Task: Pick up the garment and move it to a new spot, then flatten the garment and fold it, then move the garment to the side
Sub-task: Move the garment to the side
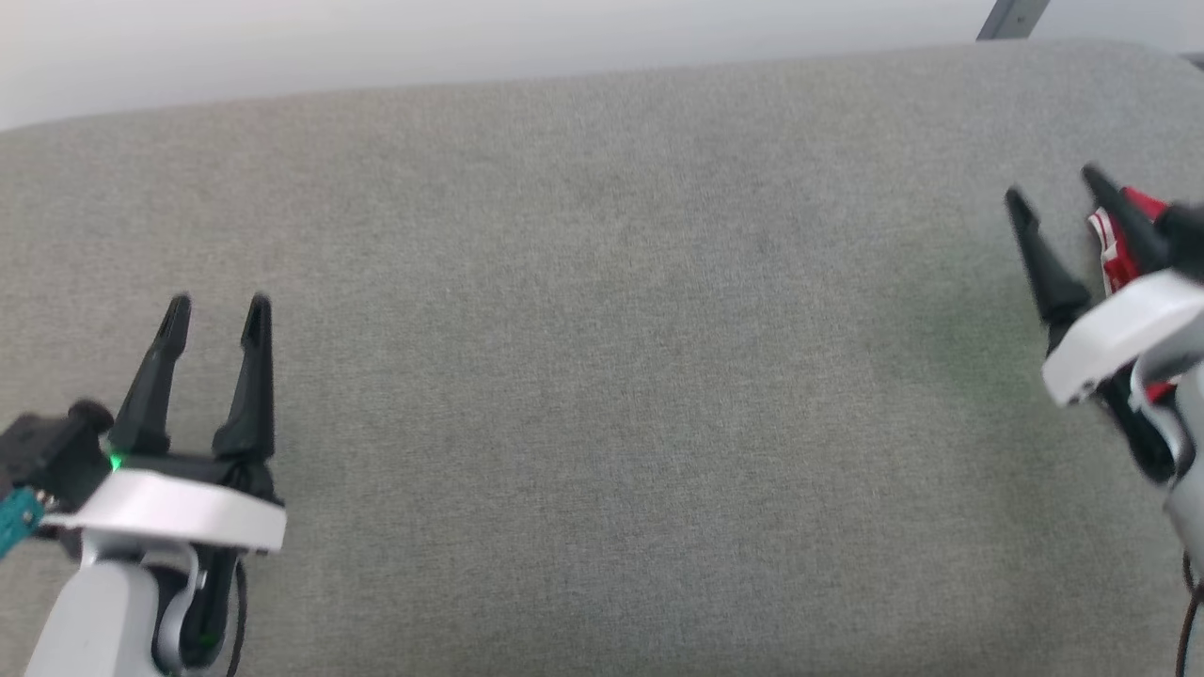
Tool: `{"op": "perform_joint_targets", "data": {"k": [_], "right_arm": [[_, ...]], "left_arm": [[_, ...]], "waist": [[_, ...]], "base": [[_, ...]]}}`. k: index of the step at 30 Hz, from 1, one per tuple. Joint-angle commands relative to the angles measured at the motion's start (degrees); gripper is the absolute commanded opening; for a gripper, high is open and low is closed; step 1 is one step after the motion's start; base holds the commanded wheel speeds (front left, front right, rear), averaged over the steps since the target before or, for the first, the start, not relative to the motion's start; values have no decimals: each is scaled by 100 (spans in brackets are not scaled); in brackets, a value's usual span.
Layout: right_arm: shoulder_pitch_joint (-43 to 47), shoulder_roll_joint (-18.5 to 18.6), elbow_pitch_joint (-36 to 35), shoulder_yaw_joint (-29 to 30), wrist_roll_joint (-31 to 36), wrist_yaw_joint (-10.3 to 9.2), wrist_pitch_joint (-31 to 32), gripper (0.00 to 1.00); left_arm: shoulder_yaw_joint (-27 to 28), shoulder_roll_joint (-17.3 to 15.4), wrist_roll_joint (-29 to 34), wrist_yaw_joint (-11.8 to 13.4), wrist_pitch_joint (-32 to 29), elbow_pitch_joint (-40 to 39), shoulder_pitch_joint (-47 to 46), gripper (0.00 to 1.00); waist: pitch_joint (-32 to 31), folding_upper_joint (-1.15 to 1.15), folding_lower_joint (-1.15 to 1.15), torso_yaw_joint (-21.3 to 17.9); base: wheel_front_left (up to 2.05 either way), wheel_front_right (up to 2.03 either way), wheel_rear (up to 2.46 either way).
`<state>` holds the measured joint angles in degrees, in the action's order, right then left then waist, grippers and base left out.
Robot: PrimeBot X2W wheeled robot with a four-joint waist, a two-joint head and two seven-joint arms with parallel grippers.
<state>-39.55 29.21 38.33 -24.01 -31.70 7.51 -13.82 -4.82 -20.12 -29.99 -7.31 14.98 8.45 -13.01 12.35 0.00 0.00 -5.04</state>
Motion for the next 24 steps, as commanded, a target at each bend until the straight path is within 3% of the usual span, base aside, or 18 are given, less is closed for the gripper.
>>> {"op": "perform_joint_targets", "data": {"k": [1, 6, 14, 24], "right_arm": [[181, -19, -97, 14, 13, -4, -67, 100], [780, -36, -584, 239, 89, -4, -135, 100], [2070, -366, -1861, 1290, 619, -3, -134, 100], [3297, -784, -2606, 1925, 1000, -3, -136, 100]], "left_arm": [[89, -7, 124, -20, 23, -33, 148, 100], [329, 56, 202, -20, 23, -77, 583, 100], [688, 248, 331, -20, 23, -202, 1270, 100], [1071, 525, 448, -20, 23, -455, 1979, 100]], "waist": [[-91, 0, 0, 32], [-304, 0, 0, 66], [-694, 0, 0, 109], [-1032, 0, 0, 126]], "base": [[0, 0, 0], [0, 0, 0], [0, 0, 0], [0, 0, 0]]}}
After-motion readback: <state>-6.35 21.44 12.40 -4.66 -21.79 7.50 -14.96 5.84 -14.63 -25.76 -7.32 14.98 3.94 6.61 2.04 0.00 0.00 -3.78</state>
